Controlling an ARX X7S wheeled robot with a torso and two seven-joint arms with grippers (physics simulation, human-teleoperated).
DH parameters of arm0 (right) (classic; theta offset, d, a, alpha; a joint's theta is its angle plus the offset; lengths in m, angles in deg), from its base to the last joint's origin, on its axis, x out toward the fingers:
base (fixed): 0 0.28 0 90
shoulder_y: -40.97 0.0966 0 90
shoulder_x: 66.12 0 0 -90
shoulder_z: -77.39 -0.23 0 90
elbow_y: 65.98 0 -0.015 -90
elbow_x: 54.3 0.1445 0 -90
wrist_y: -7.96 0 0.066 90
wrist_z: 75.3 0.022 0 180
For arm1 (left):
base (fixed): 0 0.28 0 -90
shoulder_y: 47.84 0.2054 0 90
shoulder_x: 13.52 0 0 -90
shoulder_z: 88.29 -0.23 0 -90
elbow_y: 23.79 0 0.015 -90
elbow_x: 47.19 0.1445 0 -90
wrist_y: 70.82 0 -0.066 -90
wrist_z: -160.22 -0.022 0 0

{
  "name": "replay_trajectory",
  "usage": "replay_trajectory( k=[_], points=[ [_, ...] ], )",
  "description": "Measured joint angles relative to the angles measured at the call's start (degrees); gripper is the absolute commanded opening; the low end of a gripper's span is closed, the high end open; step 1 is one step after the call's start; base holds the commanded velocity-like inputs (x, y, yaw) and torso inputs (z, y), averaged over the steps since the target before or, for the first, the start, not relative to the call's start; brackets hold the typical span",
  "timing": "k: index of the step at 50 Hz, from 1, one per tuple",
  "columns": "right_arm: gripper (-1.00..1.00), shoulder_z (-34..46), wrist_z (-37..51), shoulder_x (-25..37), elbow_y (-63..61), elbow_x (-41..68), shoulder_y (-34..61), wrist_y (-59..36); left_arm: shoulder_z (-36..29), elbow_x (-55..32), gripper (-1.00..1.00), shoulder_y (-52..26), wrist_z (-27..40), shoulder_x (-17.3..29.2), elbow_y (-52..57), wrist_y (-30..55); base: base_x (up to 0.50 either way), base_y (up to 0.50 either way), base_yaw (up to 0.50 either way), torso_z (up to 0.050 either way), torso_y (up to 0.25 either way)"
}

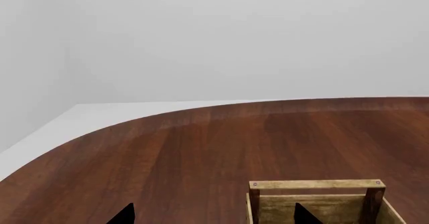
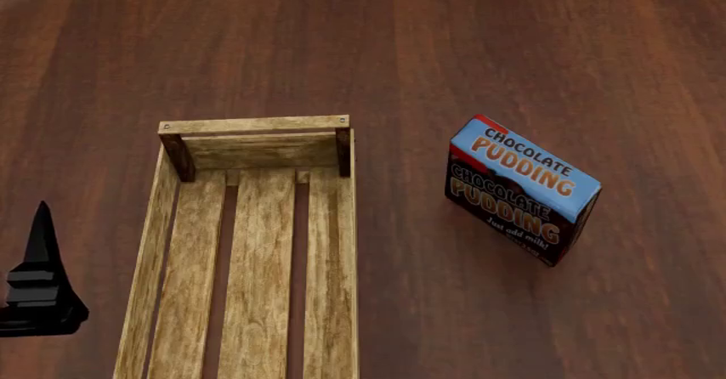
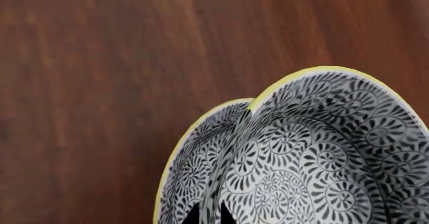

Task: Stack the left bowl on the right bowl and place them in the tray.

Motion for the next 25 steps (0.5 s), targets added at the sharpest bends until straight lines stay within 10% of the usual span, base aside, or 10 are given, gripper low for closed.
replay_trajectory(
  k=[25],
  points=[
    [-1.00,1.12,-2.67,-1.46,3.10,-2.53,-1.27,2.88,-0.53,0.21,1.00,-0.03,0.08,0.15,-0.72,-0.50,0.00,0.00,0.00,0.000,0.000]
  ],
)
